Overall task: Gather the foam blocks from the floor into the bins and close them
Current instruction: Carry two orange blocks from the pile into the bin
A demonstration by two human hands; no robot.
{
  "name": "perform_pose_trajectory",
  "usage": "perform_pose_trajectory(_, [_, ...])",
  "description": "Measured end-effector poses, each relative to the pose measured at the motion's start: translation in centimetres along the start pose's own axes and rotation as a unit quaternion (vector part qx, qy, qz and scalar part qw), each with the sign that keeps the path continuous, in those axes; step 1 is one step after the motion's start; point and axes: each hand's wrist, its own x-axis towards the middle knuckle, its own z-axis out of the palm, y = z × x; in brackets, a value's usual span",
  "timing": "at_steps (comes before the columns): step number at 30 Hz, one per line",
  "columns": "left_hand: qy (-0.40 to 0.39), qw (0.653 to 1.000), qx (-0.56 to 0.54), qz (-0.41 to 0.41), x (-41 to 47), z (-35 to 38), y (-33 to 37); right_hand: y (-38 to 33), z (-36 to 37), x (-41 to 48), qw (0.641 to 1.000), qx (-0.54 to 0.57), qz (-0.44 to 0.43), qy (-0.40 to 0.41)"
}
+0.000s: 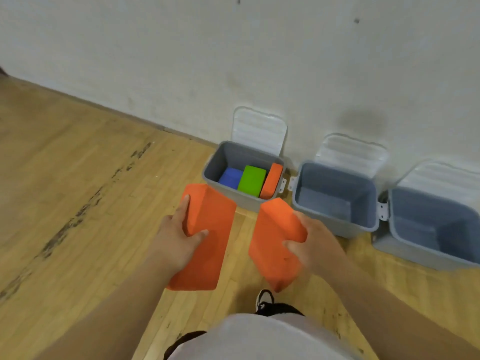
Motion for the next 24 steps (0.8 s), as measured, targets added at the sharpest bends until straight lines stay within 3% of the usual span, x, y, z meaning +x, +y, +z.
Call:
perform_pose_trajectory(9, [0.02, 0.999, -0.015, -0.04, 14.9, -1.7, 2.7, -5.1, -3.8, 18.0, 0.998, -0.007, -0.041, -0.04])
perform_pose_trajectory(15, [-0.02, 1.0, -0.001, -0.016, 28.9, -3.8, 2.7, -7.4, -2.1, 26.5, 0.998, 0.001, 0.043, -0.041])
perform_pose_trajectory(24, [-0.102, 0.992, 0.067, 0.042, 48.0, -9.2, 4.6, -14.0, -0.7, 37.6, 0.983, 0.1, 0.151, 0.014])
